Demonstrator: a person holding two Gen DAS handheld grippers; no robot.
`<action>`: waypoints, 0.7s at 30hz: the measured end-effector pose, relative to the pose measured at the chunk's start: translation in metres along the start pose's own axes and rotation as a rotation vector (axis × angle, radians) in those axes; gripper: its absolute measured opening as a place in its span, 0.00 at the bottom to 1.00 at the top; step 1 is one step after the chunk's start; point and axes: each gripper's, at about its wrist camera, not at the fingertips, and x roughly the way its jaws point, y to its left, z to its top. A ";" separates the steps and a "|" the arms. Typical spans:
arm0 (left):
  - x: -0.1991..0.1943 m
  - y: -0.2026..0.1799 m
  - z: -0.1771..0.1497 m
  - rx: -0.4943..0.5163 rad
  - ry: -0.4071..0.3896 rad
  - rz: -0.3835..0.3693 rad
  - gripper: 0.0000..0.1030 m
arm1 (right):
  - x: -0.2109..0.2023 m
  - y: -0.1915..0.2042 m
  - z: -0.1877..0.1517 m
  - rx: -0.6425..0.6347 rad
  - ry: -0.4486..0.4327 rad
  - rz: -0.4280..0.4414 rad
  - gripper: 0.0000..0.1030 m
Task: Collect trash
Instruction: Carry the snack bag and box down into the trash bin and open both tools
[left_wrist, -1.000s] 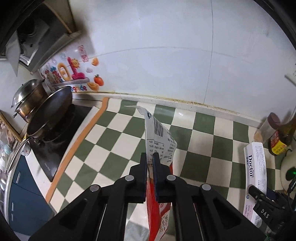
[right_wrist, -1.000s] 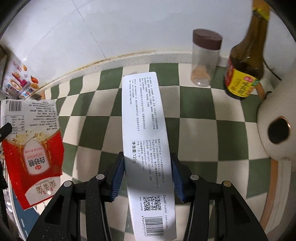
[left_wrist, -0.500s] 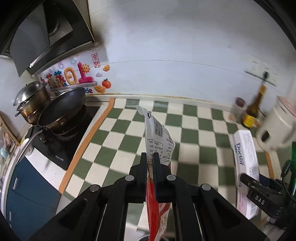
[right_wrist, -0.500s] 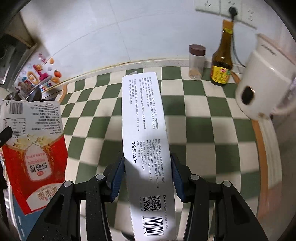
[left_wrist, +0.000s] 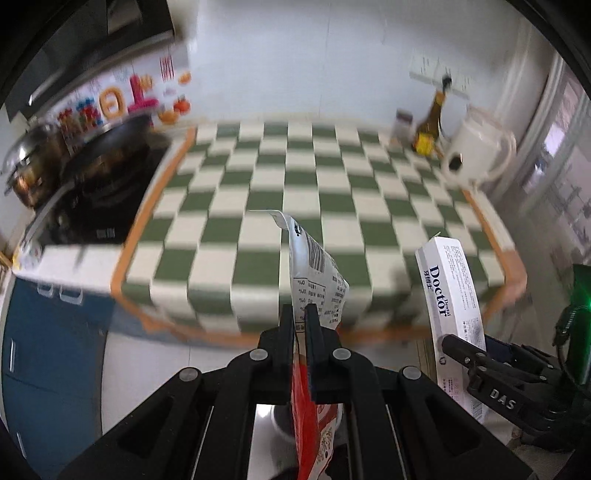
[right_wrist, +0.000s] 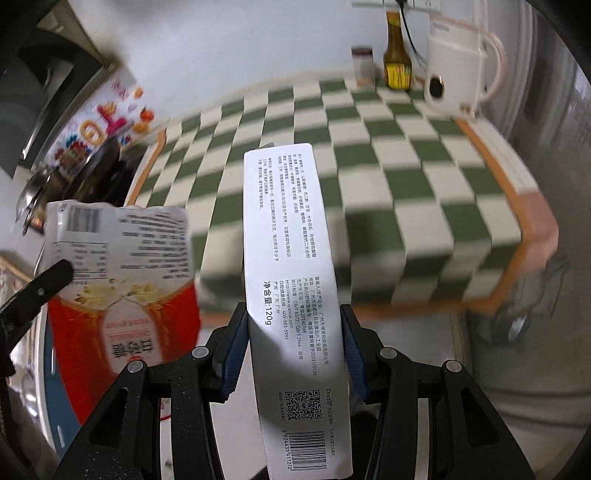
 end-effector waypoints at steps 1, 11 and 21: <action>0.006 0.001 -0.012 0.003 0.028 0.004 0.03 | 0.002 -0.001 -0.012 0.005 0.019 0.010 0.48; 0.156 0.014 -0.141 -0.150 0.397 0.007 0.03 | 0.125 -0.053 -0.159 0.056 0.330 0.047 0.48; 0.402 0.023 -0.279 -0.241 0.642 -0.012 0.03 | 0.355 -0.111 -0.283 0.110 0.538 0.050 0.48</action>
